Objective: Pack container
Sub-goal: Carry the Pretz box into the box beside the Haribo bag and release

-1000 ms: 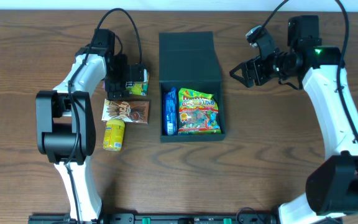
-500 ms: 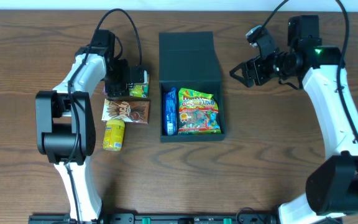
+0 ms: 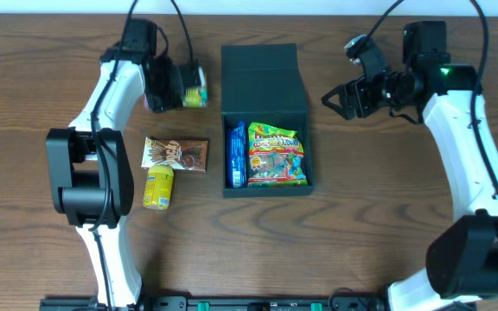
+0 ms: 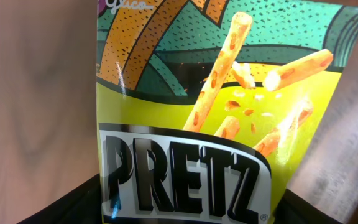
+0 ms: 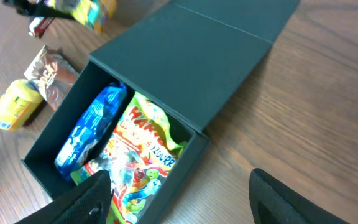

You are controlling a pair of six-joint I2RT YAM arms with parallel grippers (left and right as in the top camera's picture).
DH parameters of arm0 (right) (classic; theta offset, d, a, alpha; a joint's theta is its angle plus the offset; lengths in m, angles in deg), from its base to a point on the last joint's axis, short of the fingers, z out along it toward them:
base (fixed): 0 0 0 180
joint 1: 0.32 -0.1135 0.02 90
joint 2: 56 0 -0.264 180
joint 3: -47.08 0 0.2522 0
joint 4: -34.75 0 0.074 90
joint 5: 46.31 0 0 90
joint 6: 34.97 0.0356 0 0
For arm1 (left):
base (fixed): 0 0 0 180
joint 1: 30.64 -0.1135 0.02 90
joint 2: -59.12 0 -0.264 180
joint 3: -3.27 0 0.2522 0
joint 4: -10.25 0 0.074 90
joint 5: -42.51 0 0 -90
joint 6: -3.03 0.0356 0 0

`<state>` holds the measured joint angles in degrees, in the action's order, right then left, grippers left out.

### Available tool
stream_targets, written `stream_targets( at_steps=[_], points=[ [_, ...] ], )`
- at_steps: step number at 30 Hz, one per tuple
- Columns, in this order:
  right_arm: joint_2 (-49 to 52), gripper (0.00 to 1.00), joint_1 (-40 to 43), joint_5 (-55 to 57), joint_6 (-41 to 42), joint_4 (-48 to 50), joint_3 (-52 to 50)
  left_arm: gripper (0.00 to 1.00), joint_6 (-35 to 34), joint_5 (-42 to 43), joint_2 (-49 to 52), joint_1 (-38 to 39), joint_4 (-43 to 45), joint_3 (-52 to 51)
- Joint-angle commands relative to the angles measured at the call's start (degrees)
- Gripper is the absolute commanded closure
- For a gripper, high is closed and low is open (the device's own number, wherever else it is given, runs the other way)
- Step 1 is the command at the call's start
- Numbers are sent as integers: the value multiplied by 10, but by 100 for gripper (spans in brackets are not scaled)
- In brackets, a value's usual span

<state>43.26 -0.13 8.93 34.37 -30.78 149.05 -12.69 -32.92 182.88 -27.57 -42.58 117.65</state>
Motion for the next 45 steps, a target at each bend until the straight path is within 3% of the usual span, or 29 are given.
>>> stream_targets(
  at_steps=[1,4,10,18,25,38,45],
  points=[
    [2,29,26,-17,19,1,1,28,-68,-1,-3,1,-6,31],
    [2,28,45,-22,25,0,1,28,-107,-1,-21,5,-6,40],
    [2,26,83,-22,29,1,1,28,-249,0,-73,29,-20,42],
    [2,22,110,-22,28,23,1,28,-325,1,-141,110,-101,42],
    [2,22,122,-21,17,41,1,28,-534,5,-144,216,-178,41],
    [2,20,123,-21,2,56,1,25,-621,3,-126,363,-190,14],
    [2,18,123,-21,-7,57,1,39,-841,-27,-71,373,-190,14]
  ],
)
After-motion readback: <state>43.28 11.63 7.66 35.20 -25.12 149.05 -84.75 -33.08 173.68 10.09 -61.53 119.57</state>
